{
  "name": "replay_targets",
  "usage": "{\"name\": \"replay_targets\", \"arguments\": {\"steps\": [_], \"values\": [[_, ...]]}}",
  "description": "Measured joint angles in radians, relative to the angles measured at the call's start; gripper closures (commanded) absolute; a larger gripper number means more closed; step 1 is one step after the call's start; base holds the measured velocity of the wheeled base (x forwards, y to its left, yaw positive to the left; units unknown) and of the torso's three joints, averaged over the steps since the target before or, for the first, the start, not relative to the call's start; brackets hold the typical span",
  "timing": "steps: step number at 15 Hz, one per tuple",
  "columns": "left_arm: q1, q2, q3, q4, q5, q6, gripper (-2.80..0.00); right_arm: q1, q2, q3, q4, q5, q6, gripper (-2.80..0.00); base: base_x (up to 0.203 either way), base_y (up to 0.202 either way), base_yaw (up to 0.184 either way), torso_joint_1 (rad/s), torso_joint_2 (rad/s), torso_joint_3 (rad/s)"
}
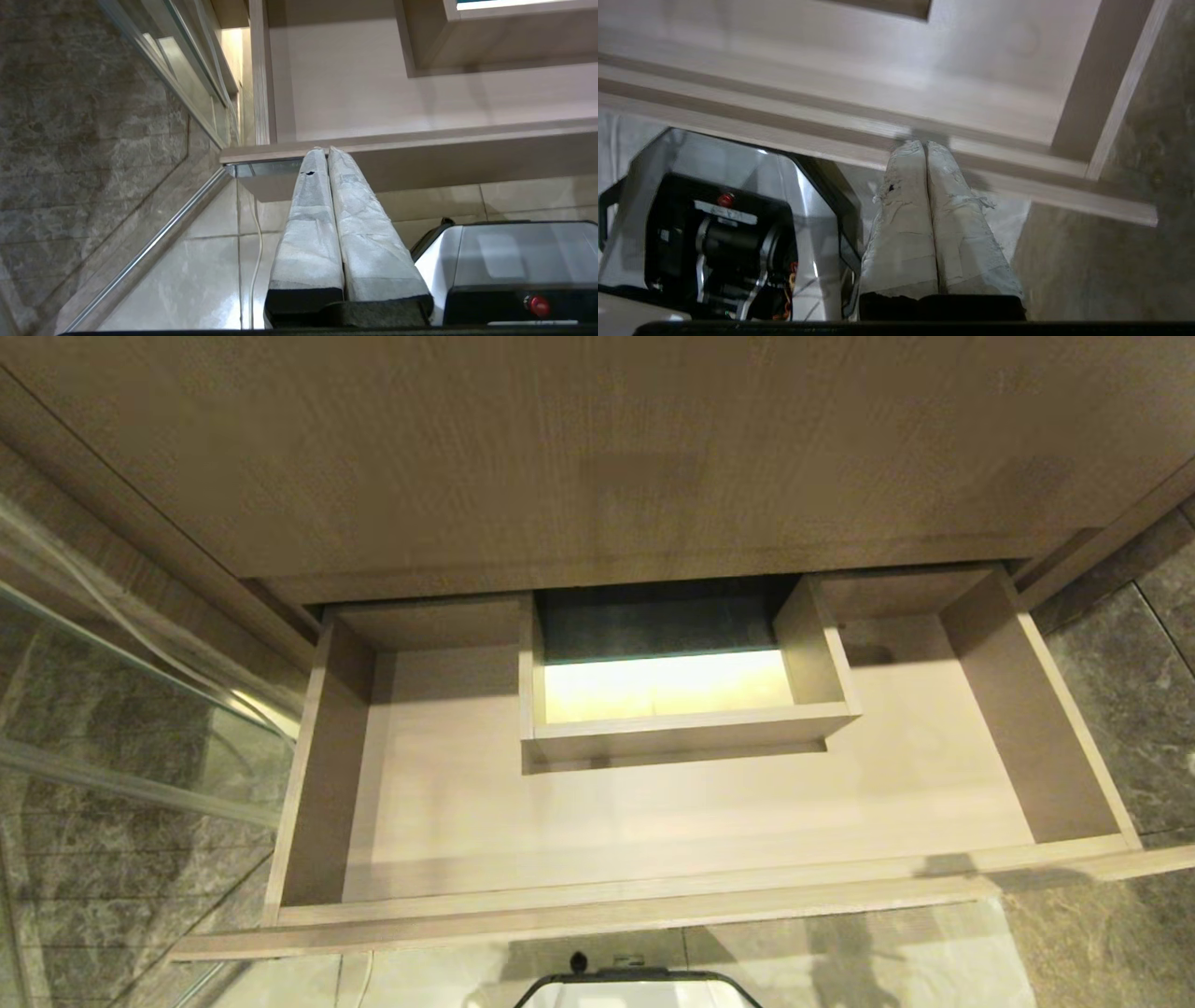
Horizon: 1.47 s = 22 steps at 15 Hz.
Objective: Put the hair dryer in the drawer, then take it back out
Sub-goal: Close the drawer
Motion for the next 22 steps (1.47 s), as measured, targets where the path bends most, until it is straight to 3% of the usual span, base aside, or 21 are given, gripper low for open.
{"name": "replay_targets", "arguments": {"steps": [2,5,7,9,13,19,22], "values": [[0.0,0.0,0.0,-0.003,0.0,0.0,0.0,-0.001,0.027,0.016,0.053,-0.065,-0.001,0.0,0.0,0.0,0.0,0.139,0.13,0.268],[0.0,0.0,0.0,-0.002,0.0,0.0,0.0,-0.001,0.086,0.021,0.145,-0.254,-0.003,0.0,0.0,0.0,0.0,0.091,0.05,0.119],[0.0,0.0,0.0,-0.002,0.0,0.0,0.0,-0.001,0.146,0.038,0.165,-0.305,-0.002,0.0,0.0,0.0,0.0,0.038,0.02,0.049],[0.0,0.0,0.0,-0.002,0.0,-0.001,0.0,-0.003,0.205,0.068,0.155,-0.296,-0.002,0.0,0.0,0.0,0.0,0.015,0.0,0.028],[0.0,0.0,0.0,-0.002,0.0,0.0,0.0,-0.005,0.309,0.136,0.116,-0.187,-0.048,0.0,0.0,0.0,0.0,0.0,0.0,0.0],[0.0,0.0,0.0,-0.002,0.0,0.0,0.0,-0.004,0.435,0.172,0.104,-0.177,-0.122,0.0,0.0,0.0,0.0,0.0,0.0,0.0],[0.0,0.0,0.0,-0.002,0.0,0.0,0.0,-0.02,0.497,0.159,0.075,-0.161,-0.202,0.0,0.0,0.0,0.0,0.0,0.0,0.0]]}}
